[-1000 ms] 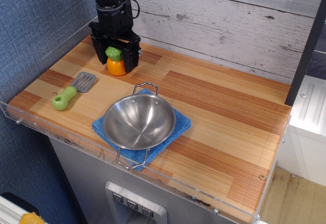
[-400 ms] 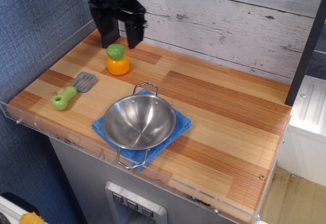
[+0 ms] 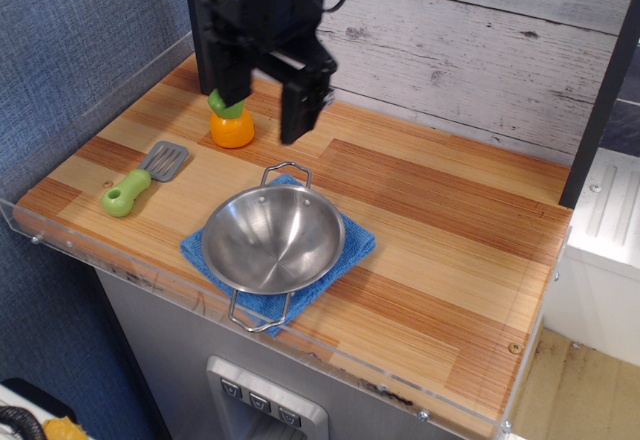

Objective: Put the salt on the upper left hand side of the table.

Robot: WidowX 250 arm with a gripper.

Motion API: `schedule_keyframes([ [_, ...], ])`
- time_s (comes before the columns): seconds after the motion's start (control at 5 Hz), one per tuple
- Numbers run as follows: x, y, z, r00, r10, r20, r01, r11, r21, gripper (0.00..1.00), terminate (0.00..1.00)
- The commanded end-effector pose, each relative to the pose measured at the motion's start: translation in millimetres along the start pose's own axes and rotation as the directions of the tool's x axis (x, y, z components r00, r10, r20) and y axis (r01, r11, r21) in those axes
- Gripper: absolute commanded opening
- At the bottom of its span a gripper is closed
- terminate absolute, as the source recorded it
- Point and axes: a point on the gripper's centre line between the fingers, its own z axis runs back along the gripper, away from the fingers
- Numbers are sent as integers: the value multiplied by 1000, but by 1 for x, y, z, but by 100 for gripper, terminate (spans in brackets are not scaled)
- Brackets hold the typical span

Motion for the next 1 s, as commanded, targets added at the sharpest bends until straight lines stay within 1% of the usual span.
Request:
schedule_keyframes([
  [0.0, -17, -1, 21, 991, 126, 42, -123, 991, -58, 100, 0],
  [0.2, -18, -4, 16, 987, 136, 84, -121, 980, -158, 100, 0],
  [0.4, -21, -7, 9, 988, 140, 58, -128, 976, -174, 100, 0],
  [0.6, -23, -2, 4, 997, -13, -81, 4, 994, -112, 100, 0],
  [0.8, -38, -4, -2, 952, -40, -304, 15, 996, -84, 100, 0],
])
